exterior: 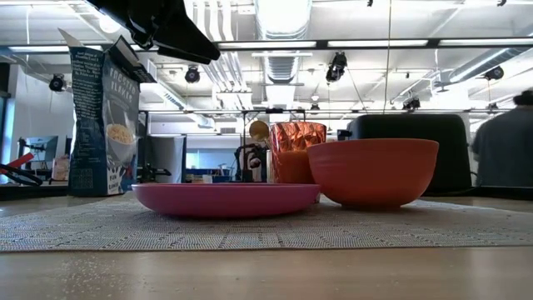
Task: Arrange a breakfast setting
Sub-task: Put the red apple on the gray table mat to the top left of the pink plate
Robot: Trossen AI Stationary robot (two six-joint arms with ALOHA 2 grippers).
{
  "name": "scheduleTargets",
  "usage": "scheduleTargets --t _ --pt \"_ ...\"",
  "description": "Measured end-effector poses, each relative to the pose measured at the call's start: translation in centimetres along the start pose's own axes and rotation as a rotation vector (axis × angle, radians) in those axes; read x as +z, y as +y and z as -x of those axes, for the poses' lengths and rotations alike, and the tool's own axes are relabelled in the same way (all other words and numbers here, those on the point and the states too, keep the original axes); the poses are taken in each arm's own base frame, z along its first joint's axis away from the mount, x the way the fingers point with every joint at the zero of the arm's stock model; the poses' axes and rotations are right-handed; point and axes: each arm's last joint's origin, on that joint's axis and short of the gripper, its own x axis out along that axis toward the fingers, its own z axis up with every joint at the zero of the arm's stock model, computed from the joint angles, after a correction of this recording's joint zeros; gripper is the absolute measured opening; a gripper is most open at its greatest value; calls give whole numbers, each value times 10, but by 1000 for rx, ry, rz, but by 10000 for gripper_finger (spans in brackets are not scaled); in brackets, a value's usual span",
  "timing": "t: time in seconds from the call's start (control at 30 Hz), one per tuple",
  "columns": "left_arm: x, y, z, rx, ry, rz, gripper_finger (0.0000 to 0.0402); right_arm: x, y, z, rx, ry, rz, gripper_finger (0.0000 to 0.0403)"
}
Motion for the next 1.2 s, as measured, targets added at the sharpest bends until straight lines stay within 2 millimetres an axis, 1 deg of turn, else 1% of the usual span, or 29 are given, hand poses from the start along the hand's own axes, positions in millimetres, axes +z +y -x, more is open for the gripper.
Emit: scheduleTargets --t 0.1,0.27,0.4,0.8,1.07,1.2 --pt "0 0 0 0 -1 0 357 -5 7 8 47 -35 39 270" --pt "1 0 0 -1 -6 6 357 -17 17 28 117 -86 63 266" --pt "1 0 0 -6 -7 3 357 -21 14 35 70 -110 28 265" --pt "1 -1 0 -17 -6 3 357 -9 5 16 20 -118 8 265" --pt "1 -1 0 -18 -6 3 357 -1 7 0 86 -90 48 263" --pt "1 -1 0 -28 -4 0 357 4 3 -7 73 -87 54 263"
